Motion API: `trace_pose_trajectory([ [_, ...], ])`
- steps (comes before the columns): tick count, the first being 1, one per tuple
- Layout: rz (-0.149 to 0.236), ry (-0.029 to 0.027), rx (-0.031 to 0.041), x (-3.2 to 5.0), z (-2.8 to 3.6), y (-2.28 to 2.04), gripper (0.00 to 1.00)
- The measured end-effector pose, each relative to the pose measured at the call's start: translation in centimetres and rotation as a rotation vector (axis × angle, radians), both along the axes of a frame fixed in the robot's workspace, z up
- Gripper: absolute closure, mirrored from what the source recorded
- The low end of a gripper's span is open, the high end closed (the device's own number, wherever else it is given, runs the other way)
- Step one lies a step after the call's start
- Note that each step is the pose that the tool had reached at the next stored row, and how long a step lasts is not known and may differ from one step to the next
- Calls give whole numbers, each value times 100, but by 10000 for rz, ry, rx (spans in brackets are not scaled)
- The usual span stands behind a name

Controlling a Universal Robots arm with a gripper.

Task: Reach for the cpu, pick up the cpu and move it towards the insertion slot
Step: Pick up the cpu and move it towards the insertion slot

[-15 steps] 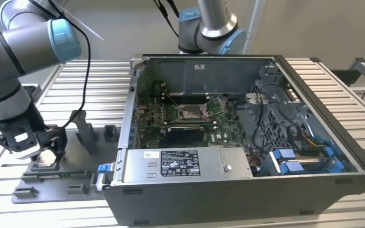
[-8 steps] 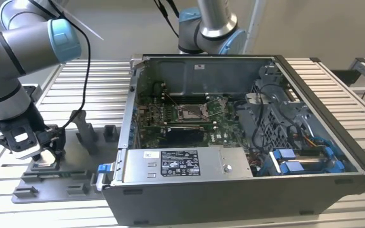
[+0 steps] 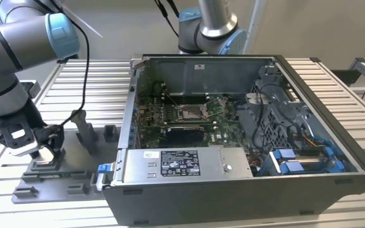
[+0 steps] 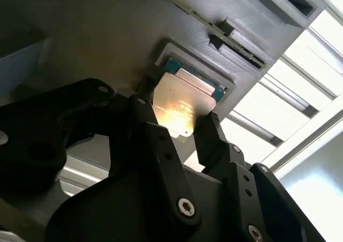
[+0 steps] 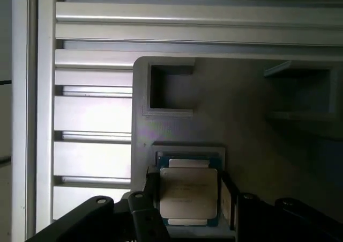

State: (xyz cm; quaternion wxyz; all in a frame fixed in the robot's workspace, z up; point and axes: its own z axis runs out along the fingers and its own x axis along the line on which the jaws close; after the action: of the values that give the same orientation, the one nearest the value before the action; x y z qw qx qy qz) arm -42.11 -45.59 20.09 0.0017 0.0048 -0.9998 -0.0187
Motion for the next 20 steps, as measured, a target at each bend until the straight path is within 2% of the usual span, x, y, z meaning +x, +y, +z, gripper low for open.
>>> trace_pose_trajectory([
  [5,-9,1,-8,0,227,0,100],
  [9,-9,2,-11,0,380,0,100],
  [20,-9,2,-11,0,880,0,100],
])
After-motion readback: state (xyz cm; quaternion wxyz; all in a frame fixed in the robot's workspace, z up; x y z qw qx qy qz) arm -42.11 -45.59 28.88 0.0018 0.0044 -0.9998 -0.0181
